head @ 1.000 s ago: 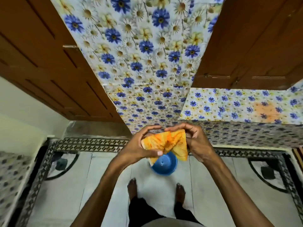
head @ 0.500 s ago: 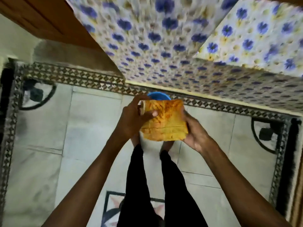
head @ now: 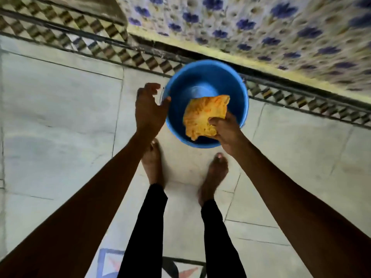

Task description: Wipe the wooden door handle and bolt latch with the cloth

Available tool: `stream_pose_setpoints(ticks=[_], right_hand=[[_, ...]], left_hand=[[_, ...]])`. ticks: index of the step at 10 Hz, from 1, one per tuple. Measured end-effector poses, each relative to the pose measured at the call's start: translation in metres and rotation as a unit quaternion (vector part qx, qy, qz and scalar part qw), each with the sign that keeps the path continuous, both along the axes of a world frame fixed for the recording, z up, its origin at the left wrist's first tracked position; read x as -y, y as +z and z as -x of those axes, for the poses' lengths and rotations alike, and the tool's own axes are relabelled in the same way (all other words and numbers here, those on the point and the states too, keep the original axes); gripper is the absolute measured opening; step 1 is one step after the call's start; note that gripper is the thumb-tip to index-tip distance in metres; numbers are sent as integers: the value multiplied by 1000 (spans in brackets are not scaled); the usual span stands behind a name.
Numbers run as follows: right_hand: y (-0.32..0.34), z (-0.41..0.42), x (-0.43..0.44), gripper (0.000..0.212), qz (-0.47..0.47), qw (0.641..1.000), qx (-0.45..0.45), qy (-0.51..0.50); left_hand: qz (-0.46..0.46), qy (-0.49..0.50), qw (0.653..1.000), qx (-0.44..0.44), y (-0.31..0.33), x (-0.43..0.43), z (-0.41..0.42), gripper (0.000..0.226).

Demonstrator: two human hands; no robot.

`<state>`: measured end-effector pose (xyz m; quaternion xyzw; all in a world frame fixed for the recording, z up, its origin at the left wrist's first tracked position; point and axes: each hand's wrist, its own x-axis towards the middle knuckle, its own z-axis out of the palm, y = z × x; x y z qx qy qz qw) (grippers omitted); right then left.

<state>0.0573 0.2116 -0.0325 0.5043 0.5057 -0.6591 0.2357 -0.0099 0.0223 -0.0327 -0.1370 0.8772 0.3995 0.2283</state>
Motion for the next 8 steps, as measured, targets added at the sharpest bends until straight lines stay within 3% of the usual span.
stream_pose_setpoints(ticks=[1,2,3,4,6,7,8], right_hand=[[-63,13,1,53,-80,997,9,-9],[-109,25,1,39,-45,999,18,-2],[-142,31,5,19,-92,994,42,45],[-158,30,6,14,-149,983,89,51],[-123,23,9,34,-223,966,88,95],[-67,27,14,15,-197,973,71,99],[-5,23,17,15,-91,995,26,14]], left_hand=[[0,-11,1000,9,-44,7,8,47],[-13,-13,999,-33,-67,10,4,44],[-32,1,995,-94,-77,12,-5,43],[-40,23,993,-107,-80,11,-9,44],[-24,-12,999,-36,-60,10,-2,53],[32,-40,998,-38,-32,9,-1,60],[-15,-17,999,-44,7,12,-6,41]])
